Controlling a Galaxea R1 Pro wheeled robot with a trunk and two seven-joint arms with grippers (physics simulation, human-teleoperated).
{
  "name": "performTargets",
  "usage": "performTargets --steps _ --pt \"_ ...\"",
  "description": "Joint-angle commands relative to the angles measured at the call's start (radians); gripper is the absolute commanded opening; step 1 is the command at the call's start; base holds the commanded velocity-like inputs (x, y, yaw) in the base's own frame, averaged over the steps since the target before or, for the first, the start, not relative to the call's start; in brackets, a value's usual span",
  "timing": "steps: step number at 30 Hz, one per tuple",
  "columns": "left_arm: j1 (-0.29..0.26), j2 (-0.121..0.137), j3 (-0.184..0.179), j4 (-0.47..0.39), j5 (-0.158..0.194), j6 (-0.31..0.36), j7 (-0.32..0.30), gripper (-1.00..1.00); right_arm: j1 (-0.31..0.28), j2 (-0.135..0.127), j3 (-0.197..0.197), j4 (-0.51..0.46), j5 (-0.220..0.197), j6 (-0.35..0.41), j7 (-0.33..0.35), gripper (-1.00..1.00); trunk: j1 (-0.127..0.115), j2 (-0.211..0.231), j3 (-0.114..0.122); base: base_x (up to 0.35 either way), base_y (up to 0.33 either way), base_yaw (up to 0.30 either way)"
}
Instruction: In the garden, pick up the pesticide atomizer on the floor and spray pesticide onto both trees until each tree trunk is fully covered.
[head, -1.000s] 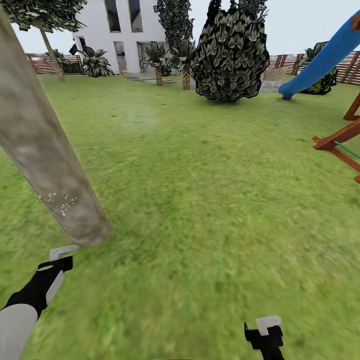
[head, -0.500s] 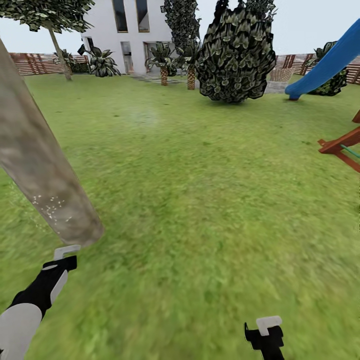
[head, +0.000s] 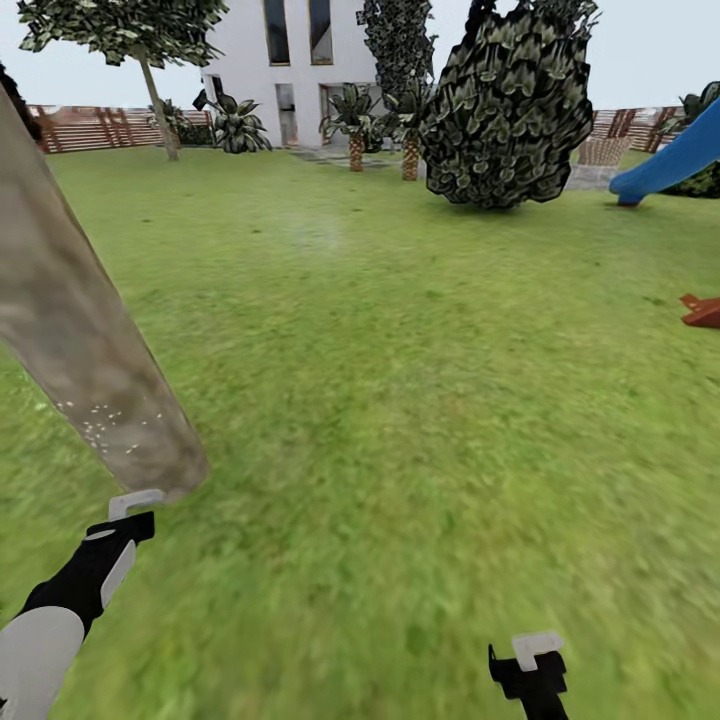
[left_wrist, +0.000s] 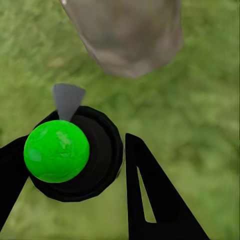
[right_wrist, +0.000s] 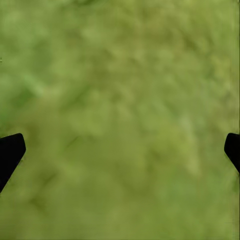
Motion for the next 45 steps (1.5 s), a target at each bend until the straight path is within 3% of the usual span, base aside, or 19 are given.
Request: performTargets --steps 1,12,26,39,45 --pt "0.0 0.0 0.0 -0.002 0.006 0.005 0.003 -1.0 0.0 0.0 -0.008 0.001 0.011 -0.003 -0.003 1.0 0.0 0.0 -0.001 0.259 -0.171 0.278" --pt "-0.001 -0.018 0.0 0.001 -0.001 0.004 0.004 -1.0 0.0 0.0 -0.008 0.001 0.011 -0.003 -0.003 1.0 0.0 0.0 -0.001 0.259 -0.171 0.278" --pt "0.0 -0.019 0.0 0.0 0.0 0.003 0.003 -1.0 0.0 0.002 -0.008 0.001 0.011 -0.003 -0.003 1.0 0.0 0.0 -0.001 0.225 -0.193 0.278" --pt "-0.001 -0.019 0.0 -0.003 0.0 0.004 0.003 -1.0 0.0 0.003 -0.008 0.001 0.011 -0.003 -0.003 1.0 0.0 0.0 -0.001 0.116 -0.253 0.031" --pt "-0.001 -0.019 0.0 -0.003 0.0 0.004 0.003 -1.0 0.0 0.003 -0.008 0.001 0.011 -0.003 -0.003 1.0 0.0 0.0 -0.001 0.089 -0.264 0.243"
